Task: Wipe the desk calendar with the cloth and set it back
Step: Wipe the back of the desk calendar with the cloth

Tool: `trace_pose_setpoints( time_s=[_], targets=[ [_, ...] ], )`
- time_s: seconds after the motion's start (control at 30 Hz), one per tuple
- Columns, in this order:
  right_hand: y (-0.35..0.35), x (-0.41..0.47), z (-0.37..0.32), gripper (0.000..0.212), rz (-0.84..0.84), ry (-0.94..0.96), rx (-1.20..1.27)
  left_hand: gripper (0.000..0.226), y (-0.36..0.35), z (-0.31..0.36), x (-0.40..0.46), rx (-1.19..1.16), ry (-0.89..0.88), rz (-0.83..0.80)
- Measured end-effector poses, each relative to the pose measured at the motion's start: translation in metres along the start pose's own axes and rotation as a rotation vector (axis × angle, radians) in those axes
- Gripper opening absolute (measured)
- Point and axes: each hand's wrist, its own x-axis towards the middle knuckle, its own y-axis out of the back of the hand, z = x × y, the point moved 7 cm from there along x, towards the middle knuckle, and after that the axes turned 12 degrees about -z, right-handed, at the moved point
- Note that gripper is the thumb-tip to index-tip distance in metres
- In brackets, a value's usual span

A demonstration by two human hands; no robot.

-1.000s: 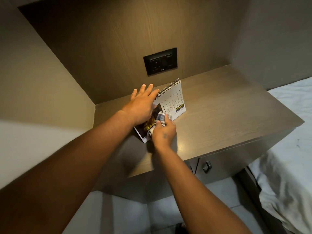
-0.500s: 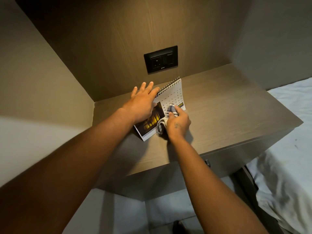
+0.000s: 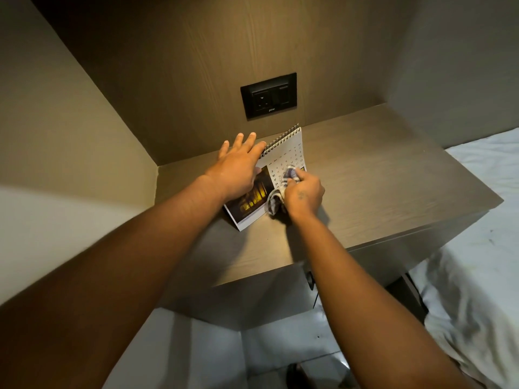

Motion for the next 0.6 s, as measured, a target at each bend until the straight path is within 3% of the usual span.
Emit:
trace_pose_setpoints(
  time_s=[0.17,0.4,0.6],
  targets=[
    [-0.031,-0.037,0.017,0.029,-0.08,0.08,-0.111,0.068,0.0,0.0,0.0,0.001,-0.003,0.008],
    [0.012,0.005,-0.014,0.026,-0.027,0.035,-0.06,0.068,0.002,0.001,-0.001,-0.007,0.01,0.001],
    [-0.017,-0.025,-0.001,0.022,-0.084,0.126,-0.23,0.068,0.0,-0.001,0.001,0.001,0.009,0.005]
  ],
)
